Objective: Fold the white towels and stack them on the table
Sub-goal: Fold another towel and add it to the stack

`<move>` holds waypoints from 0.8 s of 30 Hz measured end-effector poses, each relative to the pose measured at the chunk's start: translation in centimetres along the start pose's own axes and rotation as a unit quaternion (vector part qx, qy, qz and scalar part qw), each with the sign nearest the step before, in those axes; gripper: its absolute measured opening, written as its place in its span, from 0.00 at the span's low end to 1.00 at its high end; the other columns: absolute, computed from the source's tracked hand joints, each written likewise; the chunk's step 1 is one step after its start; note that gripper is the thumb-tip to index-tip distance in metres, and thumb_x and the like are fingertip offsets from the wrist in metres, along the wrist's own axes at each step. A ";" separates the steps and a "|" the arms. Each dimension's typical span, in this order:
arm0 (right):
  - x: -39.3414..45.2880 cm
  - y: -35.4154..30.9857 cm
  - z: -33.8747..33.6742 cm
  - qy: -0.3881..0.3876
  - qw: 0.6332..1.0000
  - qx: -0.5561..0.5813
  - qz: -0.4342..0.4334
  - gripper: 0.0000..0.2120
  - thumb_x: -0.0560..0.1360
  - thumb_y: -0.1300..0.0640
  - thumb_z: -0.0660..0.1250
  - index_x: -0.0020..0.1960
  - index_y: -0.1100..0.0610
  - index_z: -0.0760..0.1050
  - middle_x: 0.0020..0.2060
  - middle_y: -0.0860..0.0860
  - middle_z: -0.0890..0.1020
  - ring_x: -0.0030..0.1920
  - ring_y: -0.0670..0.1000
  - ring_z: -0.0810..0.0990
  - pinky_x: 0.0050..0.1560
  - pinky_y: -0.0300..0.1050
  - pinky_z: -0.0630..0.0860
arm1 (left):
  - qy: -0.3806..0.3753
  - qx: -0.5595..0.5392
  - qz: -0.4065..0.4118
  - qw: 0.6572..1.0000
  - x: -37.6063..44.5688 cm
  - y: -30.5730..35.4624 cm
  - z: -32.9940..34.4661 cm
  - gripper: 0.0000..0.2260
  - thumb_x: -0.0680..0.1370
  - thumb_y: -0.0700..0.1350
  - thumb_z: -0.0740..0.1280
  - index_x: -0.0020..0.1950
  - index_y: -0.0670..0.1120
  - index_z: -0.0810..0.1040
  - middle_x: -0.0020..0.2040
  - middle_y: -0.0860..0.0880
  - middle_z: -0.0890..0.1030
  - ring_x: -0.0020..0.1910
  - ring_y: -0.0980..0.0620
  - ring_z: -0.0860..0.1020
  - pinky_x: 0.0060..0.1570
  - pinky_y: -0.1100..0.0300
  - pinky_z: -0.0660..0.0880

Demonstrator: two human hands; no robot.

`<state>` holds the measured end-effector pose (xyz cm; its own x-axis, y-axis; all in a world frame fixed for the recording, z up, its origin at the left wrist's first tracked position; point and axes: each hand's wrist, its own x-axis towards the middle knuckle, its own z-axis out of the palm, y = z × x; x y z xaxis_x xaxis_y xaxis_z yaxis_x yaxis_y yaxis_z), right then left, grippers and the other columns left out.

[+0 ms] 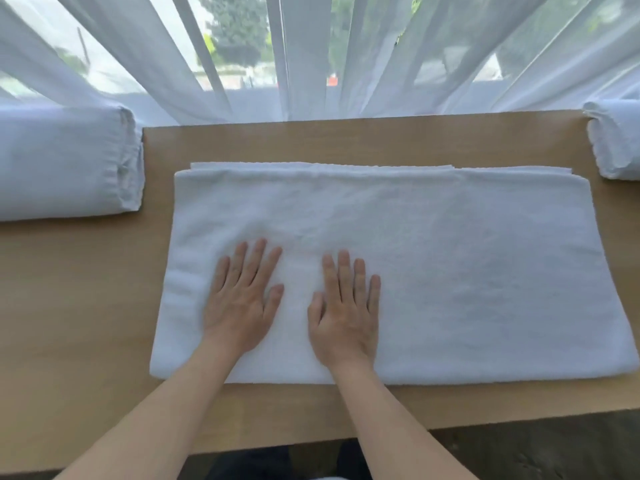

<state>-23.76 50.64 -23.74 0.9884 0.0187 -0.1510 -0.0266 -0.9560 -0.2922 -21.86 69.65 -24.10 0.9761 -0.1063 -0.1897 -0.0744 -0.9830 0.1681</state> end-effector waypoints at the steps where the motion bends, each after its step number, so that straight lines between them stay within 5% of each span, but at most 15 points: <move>1: 0.1 0.0 0.2 0.010 1.000 -0.007 0.005 0.32 0.81 0.46 0.51 0.82 0.49 0.47 0.82 0.50 0.50 0.81 0.53 0.45 0.79 0.59 0.45 | 0.003 0.002 -0.005 1.000 0.6 -1.3 -0.3 0.28 0.83 0.59 0.46 0.83 0.57 0.45 0.83 0.54 0.46 0.82 0.50 0.43 0.79 0.51 0.39; 14: 0.5 0.1 0.9 0.065 0.998 -0.023 0.002 0.31 0.79 0.47 0.53 0.81 0.50 0.54 0.80 0.50 0.56 0.80 0.54 0.52 0.78 0.61 0.52 | 0.005 -0.050 -0.094 0.994 12.8 -8.1 -4.3 0.29 0.82 0.61 0.40 0.83 0.55 0.45 0.83 0.51 0.42 0.81 0.48 0.38 0.79 0.47 0.38; 17: 0.5 0.0 0.8 0.073 0.997 -0.023 0.009 0.31 0.78 0.47 0.54 0.81 0.50 0.57 0.80 0.50 0.57 0.80 0.54 0.53 0.78 0.61 0.52 | -0.005 -0.086 -0.043 0.995 10.2 -3.8 -3.8 0.30 0.82 0.62 0.37 0.83 0.53 0.47 0.83 0.48 0.44 0.81 0.46 0.39 0.78 0.47 0.36; 20: 0.6 -0.1 0.8 0.076 0.997 -0.027 0.006 0.32 0.77 0.48 0.55 0.81 0.50 0.57 0.80 0.50 0.57 0.80 0.54 0.53 0.78 0.61 0.51 | -0.016 -0.060 0.081 0.995 2.7 1.5 -1.0 0.29 0.83 0.61 0.45 0.83 0.51 0.50 0.83 0.48 0.48 0.82 0.45 0.45 0.79 0.44 0.45; 24: 0.5 0.1 0.9 0.071 0.997 -0.030 0.006 0.32 0.78 0.48 0.54 0.81 0.50 0.55 0.81 0.50 0.56 0.81 0.53 0.51 0.79 0.60 0.50 | 0.007 -0.024 0.072 0.997 -3.2 -0.8 0.9 0.29 0.84 0.60 0.49 0.83 0.52 0.49 0.83 0.50 0.48 0.82 0.47 0.47 0.79 0.46 0.47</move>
<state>-23.37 50.85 -24.73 0.9994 -0.0311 -0.0182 -0.0345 -0.9719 -0.2327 -25.11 70.66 -24.51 0.9590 -0.2431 -0.1458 -0.2042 -0.9492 0.2395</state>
